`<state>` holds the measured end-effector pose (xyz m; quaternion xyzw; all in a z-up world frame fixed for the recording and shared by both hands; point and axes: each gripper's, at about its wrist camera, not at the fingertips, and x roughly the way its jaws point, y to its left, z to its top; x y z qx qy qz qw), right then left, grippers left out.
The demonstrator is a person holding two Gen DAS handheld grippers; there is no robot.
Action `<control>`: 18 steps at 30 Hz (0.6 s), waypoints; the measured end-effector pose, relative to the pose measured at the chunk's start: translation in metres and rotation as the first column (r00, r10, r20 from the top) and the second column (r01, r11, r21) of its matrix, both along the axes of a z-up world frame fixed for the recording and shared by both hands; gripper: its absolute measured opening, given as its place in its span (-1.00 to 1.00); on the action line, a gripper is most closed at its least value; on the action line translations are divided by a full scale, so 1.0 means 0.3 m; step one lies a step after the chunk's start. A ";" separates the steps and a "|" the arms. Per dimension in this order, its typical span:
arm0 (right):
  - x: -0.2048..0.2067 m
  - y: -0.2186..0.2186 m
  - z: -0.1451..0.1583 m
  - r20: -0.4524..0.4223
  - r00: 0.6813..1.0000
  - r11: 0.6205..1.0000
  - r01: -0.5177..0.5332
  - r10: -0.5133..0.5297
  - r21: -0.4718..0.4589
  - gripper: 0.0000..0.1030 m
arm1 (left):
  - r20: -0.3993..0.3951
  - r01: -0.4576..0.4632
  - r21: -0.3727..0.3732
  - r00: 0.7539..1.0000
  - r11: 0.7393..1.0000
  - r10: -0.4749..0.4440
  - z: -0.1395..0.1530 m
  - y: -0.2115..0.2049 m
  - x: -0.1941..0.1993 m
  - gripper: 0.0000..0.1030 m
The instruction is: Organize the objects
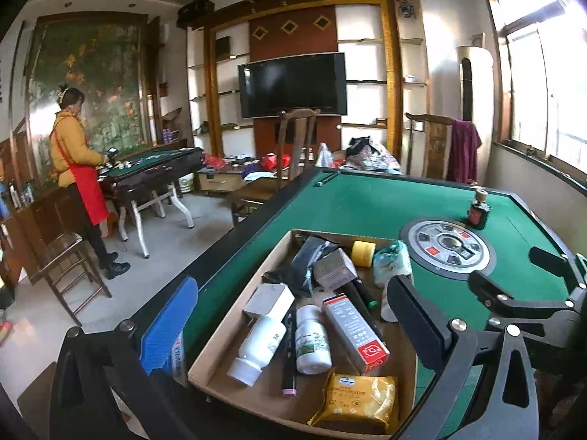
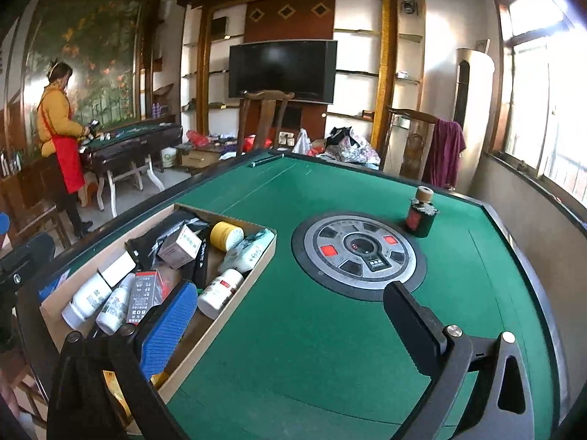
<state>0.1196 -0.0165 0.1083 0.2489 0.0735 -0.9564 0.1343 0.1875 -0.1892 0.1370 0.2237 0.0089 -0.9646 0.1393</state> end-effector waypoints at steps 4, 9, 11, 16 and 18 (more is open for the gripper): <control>0.014 -0.003 -0.003 -0.011 1.000 1.000 0.001 -0.001 0.005 1.00 | 0.003 0.020 0.052 1.000 0.998 -0.020 -0.008 -0.020 0.000 1.00; 0.024 -0.042 -0.032 0.013 1.000 0.999 -0.026 0.025 0.040 1.00 | 0.036 0.016 0.095 0.999 0.995 -0.019 -0.035 -0.046 -0.013 1.00; 0.034 -0.063 -0.045 0.017 0.999 0.997 -0.038 0.037 0.060 1.00 | 0.046 0.008 0.102 0.999 0.995 -0.012 -0.047 -0.060 -0.016 1.00; 0.060 -0.118 -0.070 0.024 0.997 0.990 -0.082 0.080 0.110 1.00 | 0.064 -0.018 0.114 0.998 0.993 0.011 -0.064 -0.089 -0.015 1.00; 0.068 -0.135 -0.078 0.026 0.996 0.988 -0.092 0.090 0.124 1.00 | 0.073 -0.017 0.133 0.997 0.991 0.007 -0.070 -0.104 -0.019 1.00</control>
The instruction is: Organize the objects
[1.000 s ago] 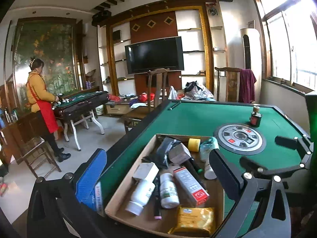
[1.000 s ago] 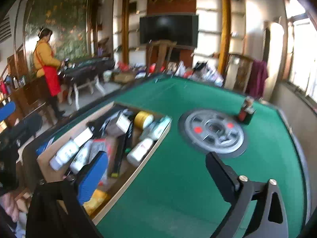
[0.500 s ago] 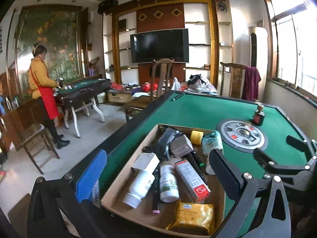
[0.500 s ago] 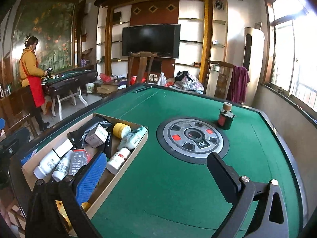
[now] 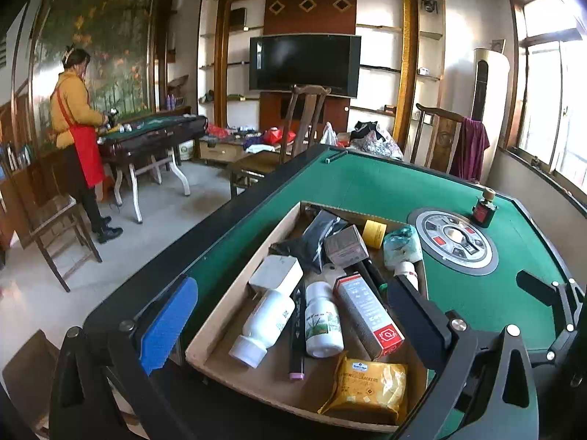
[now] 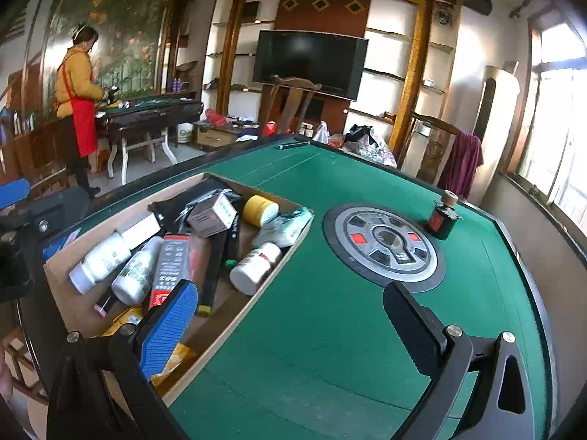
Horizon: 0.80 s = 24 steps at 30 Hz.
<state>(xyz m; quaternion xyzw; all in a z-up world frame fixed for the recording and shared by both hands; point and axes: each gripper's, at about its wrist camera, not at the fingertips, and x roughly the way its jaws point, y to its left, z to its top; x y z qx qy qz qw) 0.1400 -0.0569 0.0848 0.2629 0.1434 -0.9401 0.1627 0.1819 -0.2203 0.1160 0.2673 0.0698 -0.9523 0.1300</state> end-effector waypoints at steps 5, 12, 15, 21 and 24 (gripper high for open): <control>0.008 -0.030 -0.013 0.010 1.000 0.999 -0.024 0.023 0.022 1.00 | 0.031 -0.008 0.052 1.000 0.999 0.006 -0.028 -0.041 -0.012 1.00; 0.015 -0.063 -0.023 0.024 0.999 0.998 -0.049 0.048 0.046 1.00 | 0.079 -0.032 0.049 0.996 0.998 0.028 -0.064 -0.058 -0.027 1.00; 0.020 -0.077 -0.026 0.019 0.998 0.997 -0.055 0.054 0.060 1.00 | 0.089 -0.033 0.052 0.996 0.998 0.029 -0.072 -0.061 -0.032 1.00; 0.025 -0.098 -0.035 0.025 0.998 0.995 -0.066 0.065 0.075 1.00 | 0.106 -0.066 0.054 0.993 0.996 0.060 -0.084 -0.084 -0.037 1.00; 0.026 -0.106 -0.037 0.029 0.997 0.994 -0.071 0.068 0.079 1.00 | 0.118 -0.071 0.066 0.991 0.995 0.062 -0.090 -0.097 -0.044 1.00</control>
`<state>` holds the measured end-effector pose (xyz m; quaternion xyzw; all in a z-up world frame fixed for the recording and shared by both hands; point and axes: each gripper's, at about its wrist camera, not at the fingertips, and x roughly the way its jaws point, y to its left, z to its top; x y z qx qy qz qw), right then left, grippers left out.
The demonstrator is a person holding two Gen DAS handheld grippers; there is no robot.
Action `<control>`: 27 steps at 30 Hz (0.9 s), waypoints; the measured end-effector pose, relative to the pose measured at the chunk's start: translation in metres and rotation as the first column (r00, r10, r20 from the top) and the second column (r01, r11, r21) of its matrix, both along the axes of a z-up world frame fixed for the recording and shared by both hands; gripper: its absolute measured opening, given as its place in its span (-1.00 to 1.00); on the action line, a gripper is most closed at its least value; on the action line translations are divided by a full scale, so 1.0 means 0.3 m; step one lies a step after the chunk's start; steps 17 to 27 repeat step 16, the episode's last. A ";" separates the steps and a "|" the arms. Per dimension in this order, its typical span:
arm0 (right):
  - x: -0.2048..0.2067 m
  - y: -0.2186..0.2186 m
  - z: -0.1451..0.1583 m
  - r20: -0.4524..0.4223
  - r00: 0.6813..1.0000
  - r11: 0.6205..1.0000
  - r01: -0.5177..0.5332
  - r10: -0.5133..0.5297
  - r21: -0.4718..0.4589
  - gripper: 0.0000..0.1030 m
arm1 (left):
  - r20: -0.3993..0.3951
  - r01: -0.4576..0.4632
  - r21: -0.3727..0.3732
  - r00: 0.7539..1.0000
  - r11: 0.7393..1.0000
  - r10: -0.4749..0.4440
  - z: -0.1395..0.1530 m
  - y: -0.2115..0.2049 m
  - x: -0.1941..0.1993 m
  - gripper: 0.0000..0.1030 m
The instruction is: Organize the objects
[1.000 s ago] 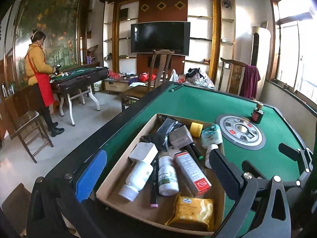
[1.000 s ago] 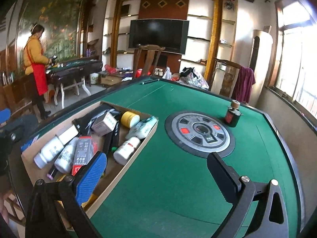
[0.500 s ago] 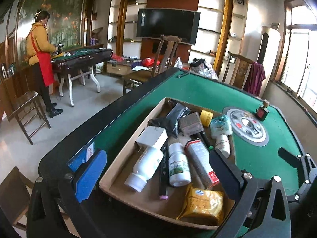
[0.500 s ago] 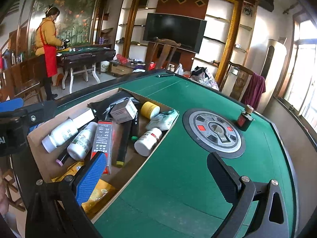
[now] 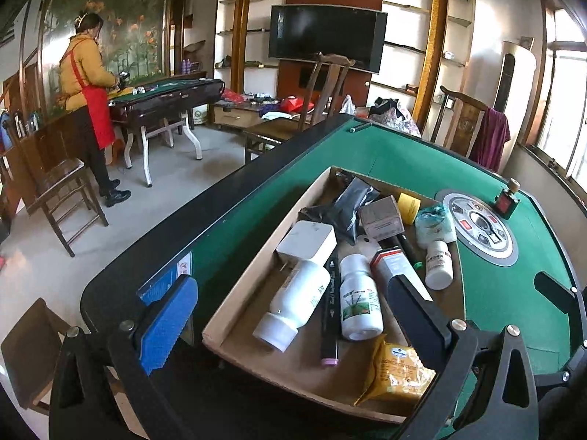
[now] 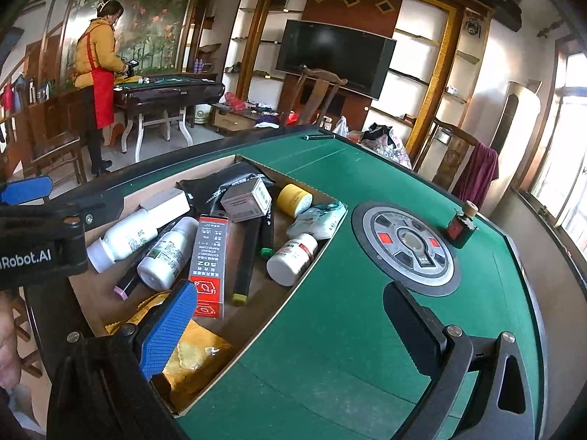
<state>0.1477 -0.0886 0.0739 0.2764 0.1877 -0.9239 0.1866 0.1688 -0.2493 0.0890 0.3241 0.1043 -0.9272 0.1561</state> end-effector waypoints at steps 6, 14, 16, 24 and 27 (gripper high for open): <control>-0.001 -0.008 -0.006 0.008 1.000 1.000 -0.006 0.006 0.005 1.00 | 0.001 -0.003 -0.005 1.000 1.000 0.003 -0.003 -0.004 0.001 1.00; -0.006 -0.011 -0.007 0.024 1.000 1.000 -0.009 0.009 0.001 1.00 | -0.003 -0.032 -0.018 0.999 0.999 0.032 0.002 -0.019 0.008 1.00; -0.011 -0.006 -0.007 0.029 1.000 1.000 -0.007 0.007 -0.006 1.00 | 0.003 -0.038 -0.013 0.999 0.999 0.038 0.003 -0.022 0.007 1.00; -0.011 -0.006 -0.007 0.029 1.000 1.000 -0.007 0.007 -0.006 1.00 | 0.003 -0.038 -0.013 0.999 0.999 0.038 0.003 -0.022 0.007 1.00; -0.011 -0.006 -0.007 0.029 1.000 1.000 -0.007 0.007 -0.006 1.00 | 0.003 -0.038 -0.013 0.999 0.999 0.038 0.003 -0.022 0.007 1.00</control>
